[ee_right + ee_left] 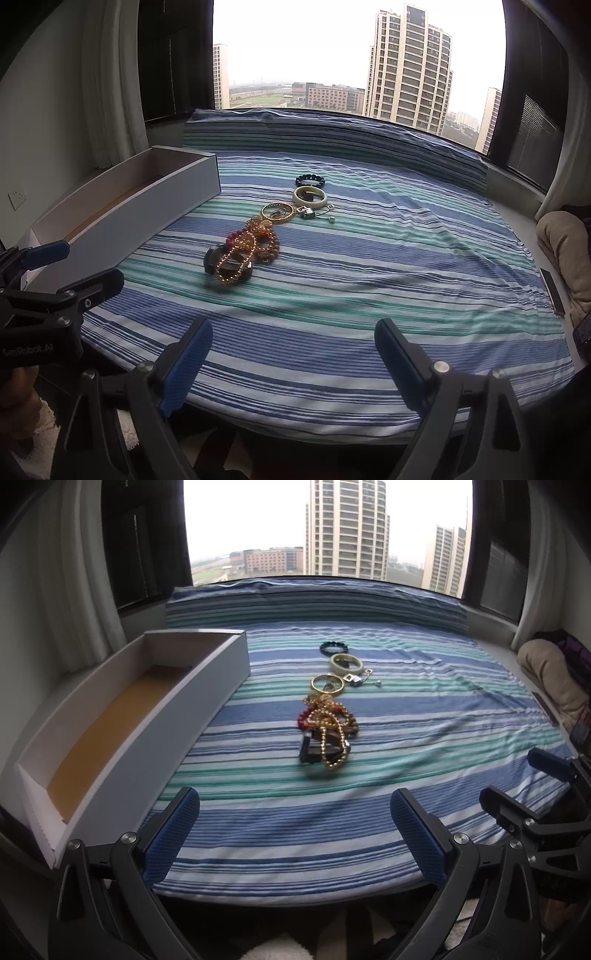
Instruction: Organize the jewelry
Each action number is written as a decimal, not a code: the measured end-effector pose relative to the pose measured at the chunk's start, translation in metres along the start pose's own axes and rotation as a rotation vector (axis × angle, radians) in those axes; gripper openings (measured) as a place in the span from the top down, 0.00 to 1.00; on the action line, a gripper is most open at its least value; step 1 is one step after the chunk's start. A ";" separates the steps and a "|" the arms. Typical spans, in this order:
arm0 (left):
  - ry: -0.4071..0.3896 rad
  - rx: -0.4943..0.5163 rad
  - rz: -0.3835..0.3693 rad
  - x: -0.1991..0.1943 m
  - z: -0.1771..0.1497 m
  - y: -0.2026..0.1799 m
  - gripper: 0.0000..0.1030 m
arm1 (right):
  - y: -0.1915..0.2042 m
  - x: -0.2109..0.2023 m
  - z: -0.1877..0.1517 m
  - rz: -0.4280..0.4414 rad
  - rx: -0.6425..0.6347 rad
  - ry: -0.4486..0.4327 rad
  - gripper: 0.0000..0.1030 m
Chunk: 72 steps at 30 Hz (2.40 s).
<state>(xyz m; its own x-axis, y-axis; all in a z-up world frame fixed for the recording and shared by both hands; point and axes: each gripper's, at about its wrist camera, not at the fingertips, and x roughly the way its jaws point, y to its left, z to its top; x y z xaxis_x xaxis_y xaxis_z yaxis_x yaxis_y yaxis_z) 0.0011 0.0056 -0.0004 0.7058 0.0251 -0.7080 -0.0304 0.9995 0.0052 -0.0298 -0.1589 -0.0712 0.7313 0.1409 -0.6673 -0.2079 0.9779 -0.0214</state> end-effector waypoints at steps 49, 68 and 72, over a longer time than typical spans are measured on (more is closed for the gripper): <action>0.039 0.007 0.008 0.007 -0.004 -0.003 0.00 | 0.002 -0.001 -0.003 0.004 -0.001 0.008 0.11; 0.051 0.005 0.009 0.008 -0.004 -0.001 0.01 | 0.003 -0.001 -0.001 0.004 -0.003 0.007 0.11; 0.041 0.003 0.017 0.006 -0.004 0.001 0.00 | 0.002 -0.002 0.000 0.002 0.003 0.000 0.11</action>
<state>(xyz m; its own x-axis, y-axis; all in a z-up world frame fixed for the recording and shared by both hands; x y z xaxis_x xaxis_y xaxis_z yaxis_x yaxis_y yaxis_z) 0.0022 0.0061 -0.0070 0.6758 0.0417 -0.7359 -0.0400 0.9990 0.0198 -0.0313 -0.1572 -0.0698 0.7312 0.1425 -0.6671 -0.2073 0.9781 -0.0183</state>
